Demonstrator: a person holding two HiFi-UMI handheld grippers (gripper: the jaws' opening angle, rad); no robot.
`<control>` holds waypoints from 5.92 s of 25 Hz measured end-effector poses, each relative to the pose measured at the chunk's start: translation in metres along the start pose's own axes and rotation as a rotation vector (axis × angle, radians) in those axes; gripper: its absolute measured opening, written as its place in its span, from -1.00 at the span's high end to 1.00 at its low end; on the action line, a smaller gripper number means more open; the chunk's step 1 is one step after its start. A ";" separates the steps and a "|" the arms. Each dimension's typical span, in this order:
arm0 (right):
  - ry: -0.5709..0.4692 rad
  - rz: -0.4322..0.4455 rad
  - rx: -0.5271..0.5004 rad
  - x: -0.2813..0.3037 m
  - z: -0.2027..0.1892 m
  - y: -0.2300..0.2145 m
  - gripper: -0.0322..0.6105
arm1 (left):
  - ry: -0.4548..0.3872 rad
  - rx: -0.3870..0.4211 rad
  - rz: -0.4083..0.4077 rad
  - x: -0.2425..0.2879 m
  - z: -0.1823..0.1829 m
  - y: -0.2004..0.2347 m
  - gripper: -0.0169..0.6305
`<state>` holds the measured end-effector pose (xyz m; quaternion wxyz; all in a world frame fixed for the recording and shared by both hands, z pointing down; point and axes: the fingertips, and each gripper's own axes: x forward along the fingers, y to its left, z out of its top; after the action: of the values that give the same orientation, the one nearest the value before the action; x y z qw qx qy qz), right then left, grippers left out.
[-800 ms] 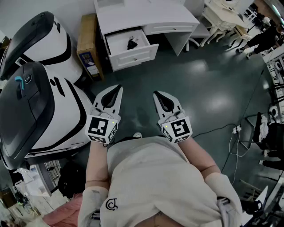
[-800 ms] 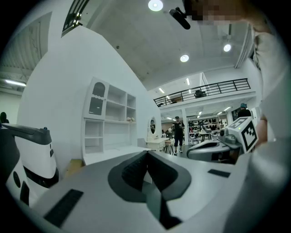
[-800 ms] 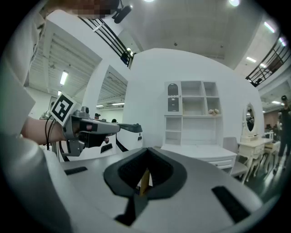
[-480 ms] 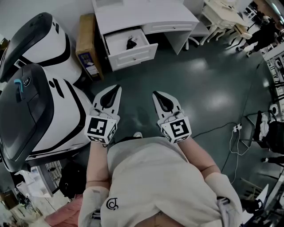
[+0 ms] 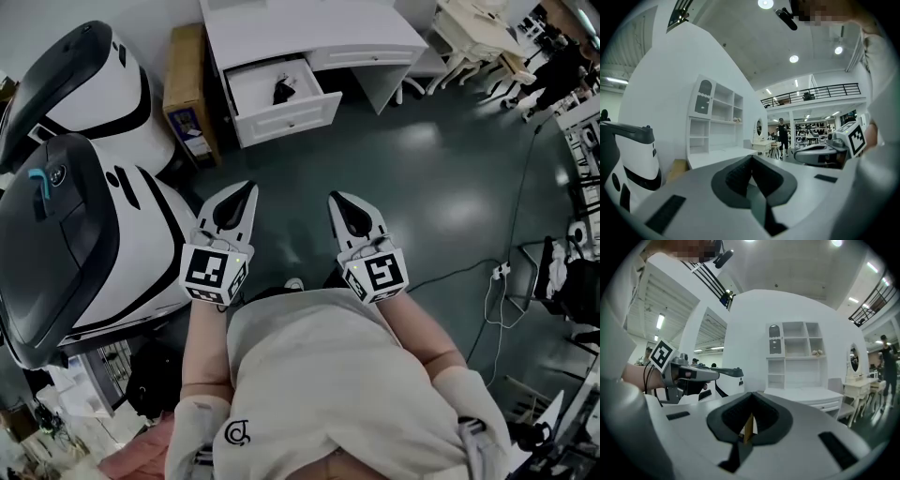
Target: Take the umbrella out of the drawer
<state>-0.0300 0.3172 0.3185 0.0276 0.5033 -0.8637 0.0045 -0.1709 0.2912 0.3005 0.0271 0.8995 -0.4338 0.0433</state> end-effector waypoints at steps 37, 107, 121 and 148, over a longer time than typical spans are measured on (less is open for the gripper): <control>0.164 0.295 0.068 0.313 -0.051 -0.287 0.88 | 0.183 -0.119 0.247 0.368 -0.037 0.144 0.91; 0.531 0.099 0.232 0.513 -0.262 -0.348 0.88 | 0.993 -0.279 0.013 0.548 -0.417 0.272 0.21; 0.479 0.129 0.181 0.493 -0.224 -0.360 0.88 | 0.803 -0.195 0.040 0.541 -0.337 0.262 0.23; 0.177 0.181 0.065 0.389 -0.042 -0.354 0.88 | 0.205 0.051 0.269 0.459 -0.015 0.195 0.23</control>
<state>0.0888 -0.1942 0.3740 0.0867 0.4215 -0.8992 0.0792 -0.0396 -0.1858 0.3642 0.0424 0.8247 -0.5439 0.1491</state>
